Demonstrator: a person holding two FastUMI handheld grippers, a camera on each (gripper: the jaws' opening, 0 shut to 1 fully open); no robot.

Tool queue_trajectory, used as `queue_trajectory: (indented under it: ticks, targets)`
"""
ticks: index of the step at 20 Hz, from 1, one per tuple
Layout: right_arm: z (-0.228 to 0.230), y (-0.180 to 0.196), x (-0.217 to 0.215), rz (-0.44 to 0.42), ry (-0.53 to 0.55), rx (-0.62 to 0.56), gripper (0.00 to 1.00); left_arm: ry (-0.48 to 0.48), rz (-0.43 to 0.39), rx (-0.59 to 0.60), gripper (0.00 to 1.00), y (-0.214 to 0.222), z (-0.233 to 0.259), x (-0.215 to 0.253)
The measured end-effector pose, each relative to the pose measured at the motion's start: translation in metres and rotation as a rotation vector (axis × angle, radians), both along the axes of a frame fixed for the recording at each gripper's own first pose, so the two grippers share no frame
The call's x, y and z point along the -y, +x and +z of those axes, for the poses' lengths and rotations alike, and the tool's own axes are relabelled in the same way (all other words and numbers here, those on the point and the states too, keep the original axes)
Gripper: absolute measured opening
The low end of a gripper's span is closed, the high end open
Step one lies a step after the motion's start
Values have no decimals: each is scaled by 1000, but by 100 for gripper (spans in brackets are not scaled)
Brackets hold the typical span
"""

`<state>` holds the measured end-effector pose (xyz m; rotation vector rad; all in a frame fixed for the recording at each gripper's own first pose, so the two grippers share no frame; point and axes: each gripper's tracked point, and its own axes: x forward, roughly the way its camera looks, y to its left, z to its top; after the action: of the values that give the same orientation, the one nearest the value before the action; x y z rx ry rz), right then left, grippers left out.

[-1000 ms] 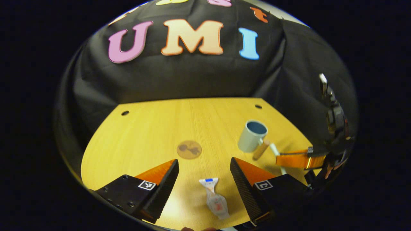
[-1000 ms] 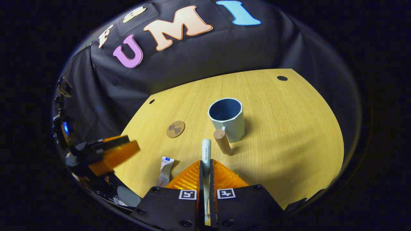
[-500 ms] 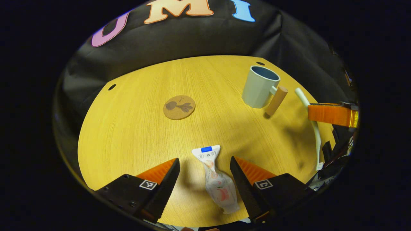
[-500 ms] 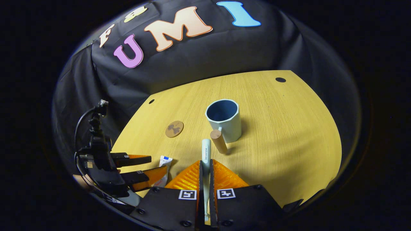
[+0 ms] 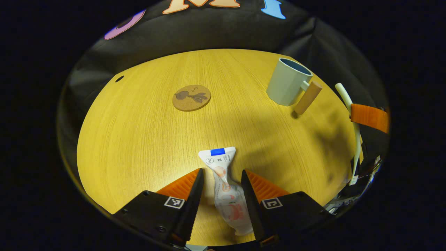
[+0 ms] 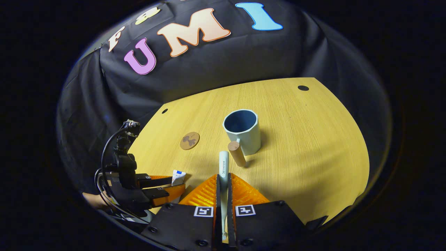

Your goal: Put the toothbrush and toothpaste on the desktop into the cup, then pick up the cup and place it on the coaster on the desktop.

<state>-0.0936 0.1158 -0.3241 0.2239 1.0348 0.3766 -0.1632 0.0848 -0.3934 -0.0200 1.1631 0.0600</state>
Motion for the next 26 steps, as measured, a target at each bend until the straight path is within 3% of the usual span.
queue_trajectory:
  ticks: [2,4,5,7,13,21,26]
  targets:
    - [5,3,2,-6,5,10,9,-9,20,10,57,2,2,-2]
    - [10,7,1,-24,22,21,9,-21,56,17,42,3,1,-6]
    - [12,10,0,-32,33,22,9,-32,57,32,17,6,3,-6]
    - [13,14,0,-37,37,28,9,-52,54,42,11,10,3,-4]
    - [29,40,1,-55,56,118,8,-77,53,99,5,22,22,0]
    - [67,139,-9,-177,117,369,8,-127,41,201,4,32,63,7]
    - [62,196,-6,-296,146,450,9,-126,46,237,4,28,92,6]
